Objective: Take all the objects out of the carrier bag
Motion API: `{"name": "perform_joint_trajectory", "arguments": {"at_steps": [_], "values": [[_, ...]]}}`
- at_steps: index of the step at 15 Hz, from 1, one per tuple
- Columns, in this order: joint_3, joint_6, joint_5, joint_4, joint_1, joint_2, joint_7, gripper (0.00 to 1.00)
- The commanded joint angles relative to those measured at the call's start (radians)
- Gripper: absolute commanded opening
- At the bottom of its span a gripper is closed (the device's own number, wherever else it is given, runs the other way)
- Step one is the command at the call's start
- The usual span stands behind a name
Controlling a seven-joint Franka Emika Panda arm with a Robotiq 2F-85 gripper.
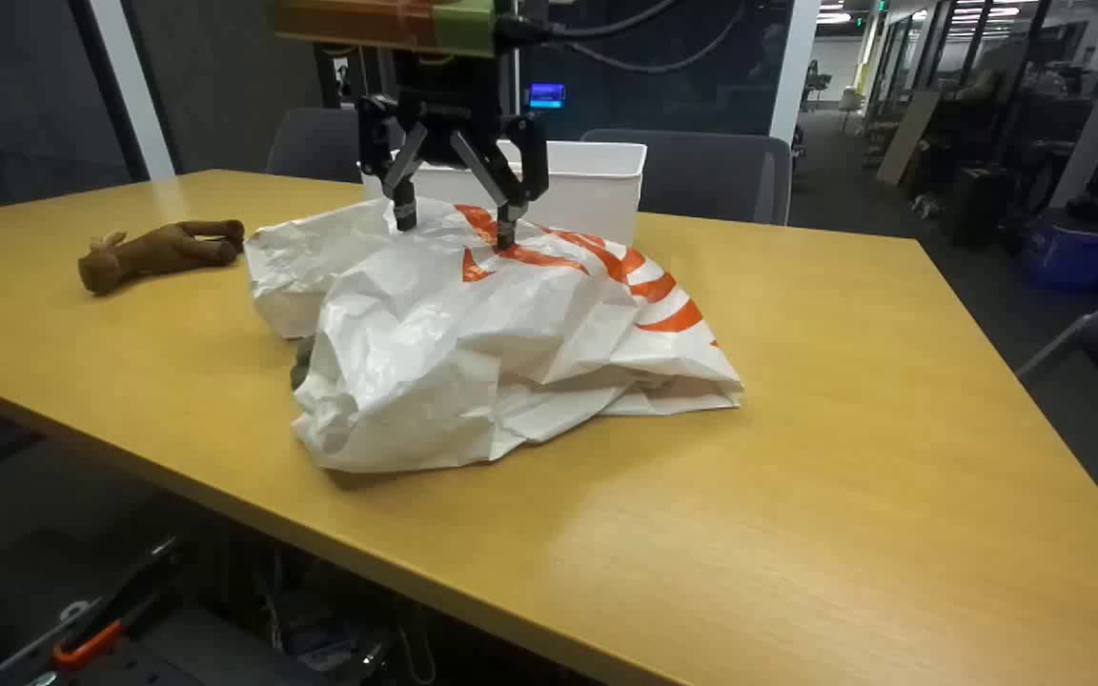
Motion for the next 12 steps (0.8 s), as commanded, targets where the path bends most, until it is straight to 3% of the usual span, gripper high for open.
{"name": "perform_joint_trajectory", "arguments": {"at_steps": [1,12], "values": [[0.009,-0.002,0.005,0.005,-0.009,0.0,-0.003,1.0],[0.009,-0.002,0.005,0.014,-0.009,-0.002,-0.003,1.0]]}}
